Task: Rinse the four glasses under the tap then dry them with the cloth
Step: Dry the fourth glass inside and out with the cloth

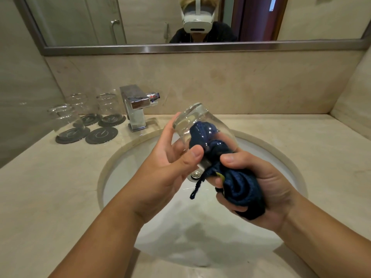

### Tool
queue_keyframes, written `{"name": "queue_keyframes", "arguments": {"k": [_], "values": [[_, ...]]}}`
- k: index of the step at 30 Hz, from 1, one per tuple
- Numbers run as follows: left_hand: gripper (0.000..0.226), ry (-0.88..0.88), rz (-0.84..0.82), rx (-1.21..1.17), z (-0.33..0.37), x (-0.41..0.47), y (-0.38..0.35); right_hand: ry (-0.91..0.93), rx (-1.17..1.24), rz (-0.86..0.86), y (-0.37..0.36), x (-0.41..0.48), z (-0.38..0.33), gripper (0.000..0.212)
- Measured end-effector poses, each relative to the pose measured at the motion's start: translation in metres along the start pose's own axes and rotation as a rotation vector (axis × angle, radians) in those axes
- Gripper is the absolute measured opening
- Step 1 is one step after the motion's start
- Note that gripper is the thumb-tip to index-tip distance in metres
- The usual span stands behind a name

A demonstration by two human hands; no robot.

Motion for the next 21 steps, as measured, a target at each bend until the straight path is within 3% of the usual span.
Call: {"name": "queue_keyframes", "arguments": {"k": [3,9,16,21], "values": [[0.082,-0.005,0.099,0.068,-0.005,0.003,0.007,0.024,-0.069,0.110,0.006,0.003,0.001,0.061],[0.077,-0.031,0.127,0.243,-0.009,0.003,0.007,0.017,-0.262,0.285,0.012,0.003,0.007,0.056],[0.083,-0.032,0.152,0.253,-0.005,0.004,0.010,0.007,-0.117,0.210,0.002,0.004,0.002,0.049],[0.086,0.051,0.045,0.104,-0.006,0.002,0.008,0.003,-0.119,0.154,0.001,0.002,0.000,0.056]]}}
Point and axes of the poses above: each hand's wrist, its own x-axis towards the middle knuckle, its own y-axis out of the back of the hand, z = x × y, the point moved 5 cm from there along x, towards the middle knuckle, and after that the axes turned 8 degrees about z, right-handed, at the moved point
